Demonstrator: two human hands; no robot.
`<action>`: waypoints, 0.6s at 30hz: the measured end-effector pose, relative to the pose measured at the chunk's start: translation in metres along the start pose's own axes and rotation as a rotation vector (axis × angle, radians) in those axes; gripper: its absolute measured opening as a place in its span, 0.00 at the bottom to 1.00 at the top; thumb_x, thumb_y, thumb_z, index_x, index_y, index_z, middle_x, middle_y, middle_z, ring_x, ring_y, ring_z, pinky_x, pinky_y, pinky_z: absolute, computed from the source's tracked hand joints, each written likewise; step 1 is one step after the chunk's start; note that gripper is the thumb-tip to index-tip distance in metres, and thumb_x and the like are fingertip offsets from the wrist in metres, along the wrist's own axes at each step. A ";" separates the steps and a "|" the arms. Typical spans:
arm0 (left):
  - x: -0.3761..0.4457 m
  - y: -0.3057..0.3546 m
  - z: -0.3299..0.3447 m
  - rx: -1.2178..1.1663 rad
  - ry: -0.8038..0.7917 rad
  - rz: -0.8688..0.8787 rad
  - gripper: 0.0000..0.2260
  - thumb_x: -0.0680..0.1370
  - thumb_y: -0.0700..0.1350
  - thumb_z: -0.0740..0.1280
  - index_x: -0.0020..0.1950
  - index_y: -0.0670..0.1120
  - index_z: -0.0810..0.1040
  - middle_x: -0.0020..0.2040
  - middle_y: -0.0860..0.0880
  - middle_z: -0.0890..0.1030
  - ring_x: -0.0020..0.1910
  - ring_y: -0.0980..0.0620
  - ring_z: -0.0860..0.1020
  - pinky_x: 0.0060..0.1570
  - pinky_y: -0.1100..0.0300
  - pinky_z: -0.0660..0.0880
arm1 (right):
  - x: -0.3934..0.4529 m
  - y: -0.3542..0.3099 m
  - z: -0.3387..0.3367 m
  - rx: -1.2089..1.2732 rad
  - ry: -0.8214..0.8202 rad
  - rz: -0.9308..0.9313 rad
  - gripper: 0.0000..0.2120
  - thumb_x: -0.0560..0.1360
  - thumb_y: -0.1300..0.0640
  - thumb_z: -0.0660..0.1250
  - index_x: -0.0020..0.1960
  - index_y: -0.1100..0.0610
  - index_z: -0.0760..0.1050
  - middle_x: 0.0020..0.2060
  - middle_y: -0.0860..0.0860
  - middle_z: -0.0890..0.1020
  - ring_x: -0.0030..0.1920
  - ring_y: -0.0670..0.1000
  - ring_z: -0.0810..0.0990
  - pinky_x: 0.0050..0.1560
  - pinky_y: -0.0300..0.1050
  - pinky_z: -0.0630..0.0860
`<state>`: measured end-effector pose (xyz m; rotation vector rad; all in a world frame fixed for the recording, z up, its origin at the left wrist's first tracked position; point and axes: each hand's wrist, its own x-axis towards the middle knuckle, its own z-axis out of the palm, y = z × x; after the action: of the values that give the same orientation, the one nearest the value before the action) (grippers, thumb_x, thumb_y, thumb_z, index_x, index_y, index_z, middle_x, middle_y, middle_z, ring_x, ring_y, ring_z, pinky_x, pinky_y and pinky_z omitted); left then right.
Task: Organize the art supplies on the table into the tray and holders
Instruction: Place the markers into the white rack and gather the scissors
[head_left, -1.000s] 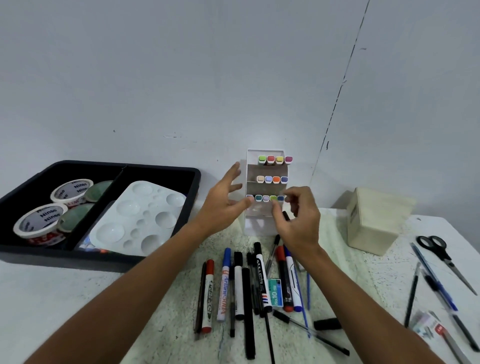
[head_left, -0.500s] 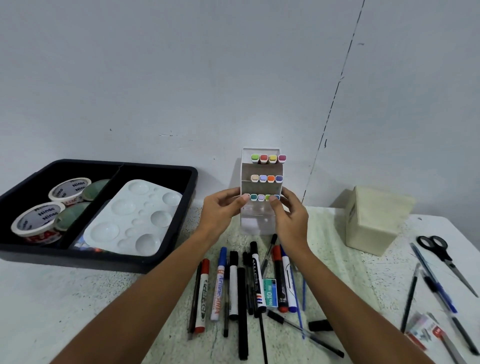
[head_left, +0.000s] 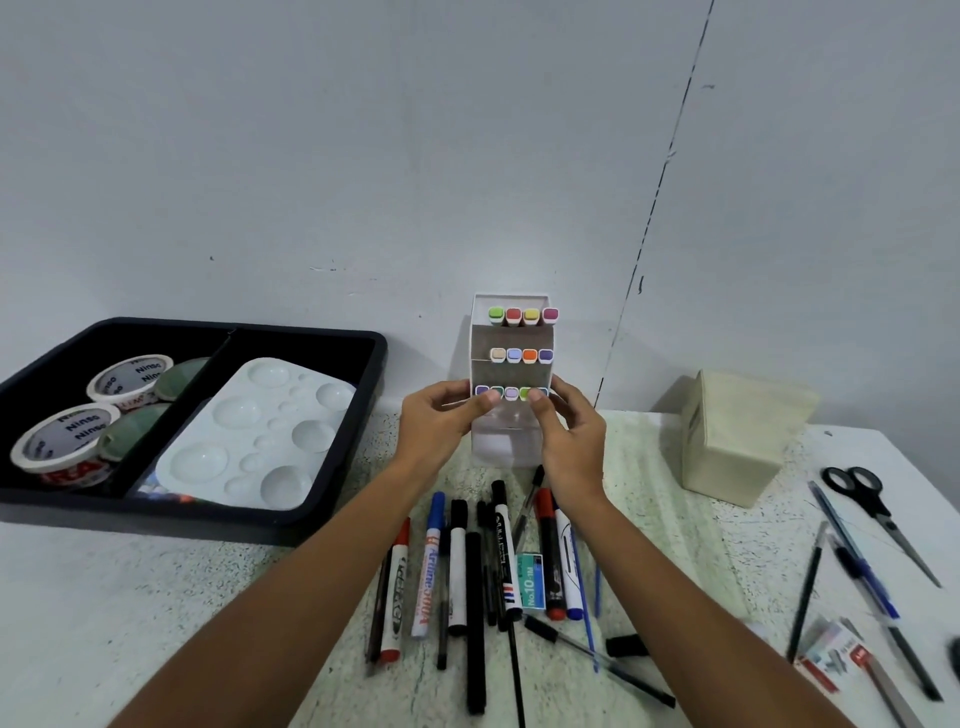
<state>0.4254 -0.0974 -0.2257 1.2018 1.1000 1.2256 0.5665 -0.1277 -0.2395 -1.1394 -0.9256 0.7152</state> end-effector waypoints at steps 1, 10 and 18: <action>-0.001 0.000 0.000 -0.005 0.003 0.000 0.22 0.63 0.52 0.78 0.53 0.41 0.83 0.47 0.46 0.86 0.48 0.46 0.84 0.53 0.45 0.80 | -0.001 -0.001 0.000 -0.003 -0.006 0.007 0.13 0.77 0.59 0.68 0.60 0.60 0.79 0.51 0.50 0.84 0.49 0.41 0.82 0.45 0.30 0.75; -0.026 -0.032 -0.011 0.451 -0.084 -0.009 0.24 0.73 0.47 0.74 0.68 0.47 0.73 0.62 0.51 0.77 0.60 0.53 0.76 0.61 0.49 0.74 | -0.019 0.014 -0.039 -0.417 -0.258 0.085 0.15 0.79 0.56 0.65 0.65 0.55 0.76 0.53 0.45 0.81 0.55 0.45 0.80 0.51 0.32 0.75; -0.113 -0.080 -0.056 1.282 -0.345 0.339 0.37 0.74 0.75 0.43 0.77 0.55 0.59 0.79 0.47 0.53 0.77 0.44 0.49 0.74 0.39 0.45 | -0.103 0.032 -0.100 -1.177 -0.667 -0.225 0.33 0.75 0.32 0.44 0.77 0.44 0.54 0.77 0.46 0.49 0.78 0.49 0.43 0.76 0.49 0.43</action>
<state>0.3696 -0.2044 -0.3135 2.5185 1.4674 0.3732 0.6081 -0.2507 -0.3092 -1.7843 -2.1627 0.3087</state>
